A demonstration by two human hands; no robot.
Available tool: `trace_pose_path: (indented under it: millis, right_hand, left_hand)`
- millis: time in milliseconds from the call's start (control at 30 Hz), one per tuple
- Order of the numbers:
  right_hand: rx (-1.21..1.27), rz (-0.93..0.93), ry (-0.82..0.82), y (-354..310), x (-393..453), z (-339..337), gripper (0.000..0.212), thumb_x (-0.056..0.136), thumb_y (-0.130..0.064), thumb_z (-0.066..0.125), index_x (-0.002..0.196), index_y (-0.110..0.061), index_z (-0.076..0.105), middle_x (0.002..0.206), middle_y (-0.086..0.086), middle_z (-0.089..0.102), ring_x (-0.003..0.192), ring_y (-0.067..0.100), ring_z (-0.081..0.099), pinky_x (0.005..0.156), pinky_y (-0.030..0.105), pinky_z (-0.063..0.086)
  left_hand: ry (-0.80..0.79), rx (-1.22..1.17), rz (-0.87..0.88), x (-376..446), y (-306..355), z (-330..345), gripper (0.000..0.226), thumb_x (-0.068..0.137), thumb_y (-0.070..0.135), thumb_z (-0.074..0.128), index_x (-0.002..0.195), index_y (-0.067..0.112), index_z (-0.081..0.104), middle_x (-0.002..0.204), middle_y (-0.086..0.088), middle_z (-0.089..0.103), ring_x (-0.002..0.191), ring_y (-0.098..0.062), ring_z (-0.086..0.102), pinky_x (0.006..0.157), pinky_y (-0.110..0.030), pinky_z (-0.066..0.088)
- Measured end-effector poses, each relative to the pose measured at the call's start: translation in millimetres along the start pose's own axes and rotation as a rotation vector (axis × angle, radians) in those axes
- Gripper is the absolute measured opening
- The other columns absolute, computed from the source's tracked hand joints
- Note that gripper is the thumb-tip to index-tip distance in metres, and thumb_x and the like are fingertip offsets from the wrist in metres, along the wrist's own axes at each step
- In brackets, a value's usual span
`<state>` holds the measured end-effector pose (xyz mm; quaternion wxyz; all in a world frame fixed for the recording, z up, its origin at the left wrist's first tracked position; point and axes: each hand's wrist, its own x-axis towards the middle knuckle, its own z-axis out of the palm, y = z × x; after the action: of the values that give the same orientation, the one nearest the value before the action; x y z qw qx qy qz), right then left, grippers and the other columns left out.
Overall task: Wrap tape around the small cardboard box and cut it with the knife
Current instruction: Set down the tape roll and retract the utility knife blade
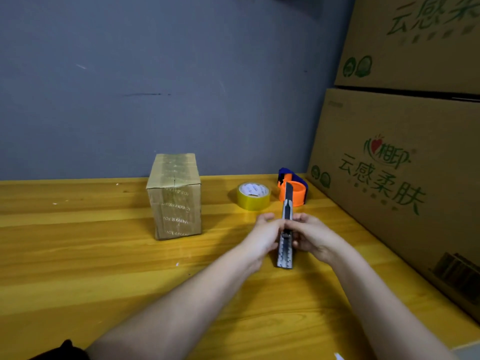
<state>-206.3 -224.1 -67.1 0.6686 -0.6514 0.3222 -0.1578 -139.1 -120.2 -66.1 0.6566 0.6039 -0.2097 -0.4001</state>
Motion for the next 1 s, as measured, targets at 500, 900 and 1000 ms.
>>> trace_pose_path:
  millis: [500,900,1000]
  right_hand:
    - [0.186,-0.445,-0.116,0,6,108,0.008,0.092,-0.013,0.055,0.098,-0.008,0.057,0.084,0.009,0.070,0.076,0.015,0.065,0.068,0.023,0.052]
    - [0.277,-0.432,-0.165,15,5,116,0.021,0.093,-0.025,0.047,0.094,-0.011,0.063,0.084,0.012,0.073,0.069,0.018,0.068,0.060,0.024,0.055]
    - [0.313,-0.427,-0.177,15,6,117,0.021,0.096,-0.019,0.045,0.089,-0.012,0.063,0.081,0.012,0.071,0.072,0.018,0.067,0.068,0.027,0.055]
  left_hand:
    - [0.016,0.113,0.182,-11,-7,-95,0.034,0.098,0.033,0.041,0.074,0.009,0.045,0.041,0.008,0.044,0.032,-0.003,0.034,0.033,-0.012,0.023]
    - [-0.118,0.056,0.073,-3,-12,-107,0.033,0.095,0.038,0.045,0.102,0.009,0.061,0.074,-0.008,0.069,0.062,-0.019,0.068,0.046,-0.025,0.055]
    - [-0.158,-0.009,0.053,-4,-15,-105,0.035,0.094,0.040,0.045,0.116,0.015,0.057,0.095,-0.004,0.071,0.077,-0.018,0.070,0.053,-0.031,0.058]
